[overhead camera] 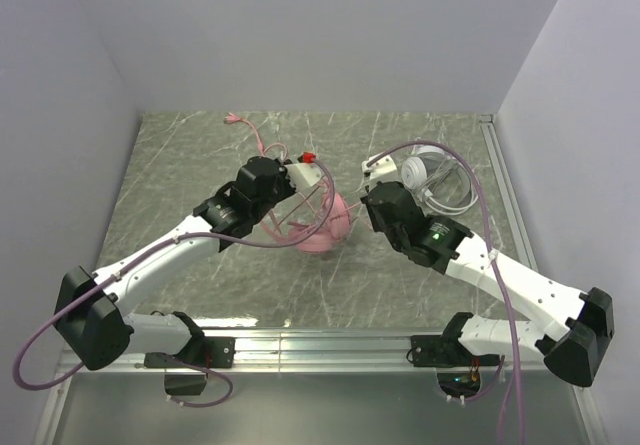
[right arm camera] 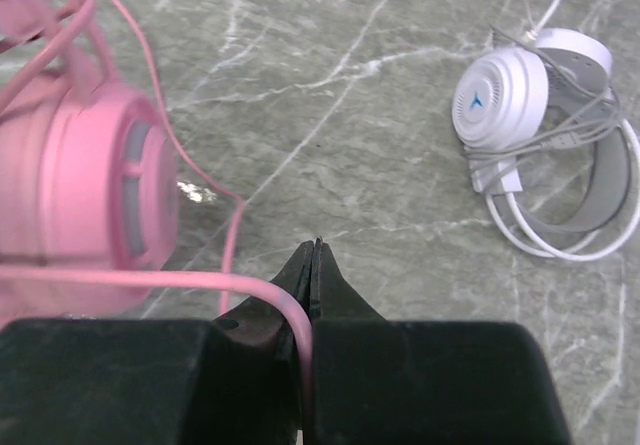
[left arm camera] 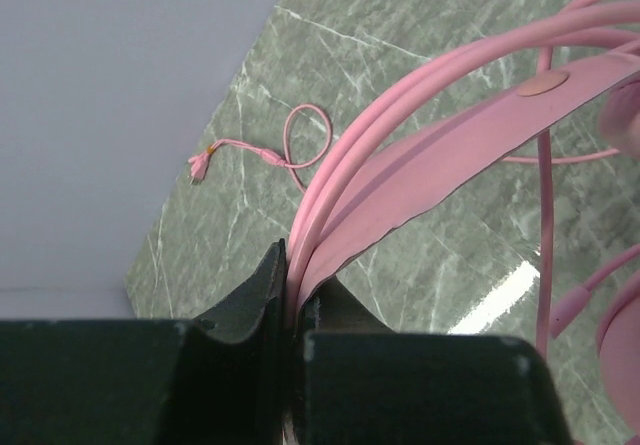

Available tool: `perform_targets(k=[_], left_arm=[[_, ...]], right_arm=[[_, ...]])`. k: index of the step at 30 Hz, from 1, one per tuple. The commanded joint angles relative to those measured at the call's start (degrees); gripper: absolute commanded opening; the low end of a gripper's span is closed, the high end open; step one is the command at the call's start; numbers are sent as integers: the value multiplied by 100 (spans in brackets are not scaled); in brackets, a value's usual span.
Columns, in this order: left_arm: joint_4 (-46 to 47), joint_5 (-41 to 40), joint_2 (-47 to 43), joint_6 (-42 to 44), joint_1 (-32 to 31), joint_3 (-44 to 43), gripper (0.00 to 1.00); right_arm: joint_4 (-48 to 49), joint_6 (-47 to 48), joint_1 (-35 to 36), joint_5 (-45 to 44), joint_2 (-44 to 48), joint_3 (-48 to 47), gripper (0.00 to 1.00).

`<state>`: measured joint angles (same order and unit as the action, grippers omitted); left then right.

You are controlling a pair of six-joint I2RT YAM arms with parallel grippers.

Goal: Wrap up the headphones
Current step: Wrap the headphone cable with the right arm

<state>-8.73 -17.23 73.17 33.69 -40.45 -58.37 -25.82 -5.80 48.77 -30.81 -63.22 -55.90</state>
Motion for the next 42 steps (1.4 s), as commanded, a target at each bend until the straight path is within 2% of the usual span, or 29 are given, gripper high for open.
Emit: perform_targets(k=[1,5,11,19,24,28,36,42], left_arm=[[-470,167,-268,445,-121,-43,0],[-709,545,-329,349,-174,-131,0],[-1436,1775,-637,-73,-183,-447,0],[-2370,2758,-988,-1145,-174,-1256,0],[-2203,2805,-1401,-2311,-174,-1422,0],[-2483,2611,-1446,-3183,-174,-1852,0],[-3379,2716,-806,-5063,-174,-3108,0],[-3469,2506,-488,-5882,-174,-3558,0]], right_arm=[[227,106,-184,-795,-49,-378,0],[508,167,-289,-848,-111,-317,0],[1044,229,-623,-602,-138,-97,0],[1606,141,-878,161,-226,167,0],[2089,27,-984,672,-278,465,0],[2336,-35,-1028,1023,-340,597,0],[3003,-158,-1089,1858,-252,993,0],[3434,-316,-1089,2368,-296,1248,0]])
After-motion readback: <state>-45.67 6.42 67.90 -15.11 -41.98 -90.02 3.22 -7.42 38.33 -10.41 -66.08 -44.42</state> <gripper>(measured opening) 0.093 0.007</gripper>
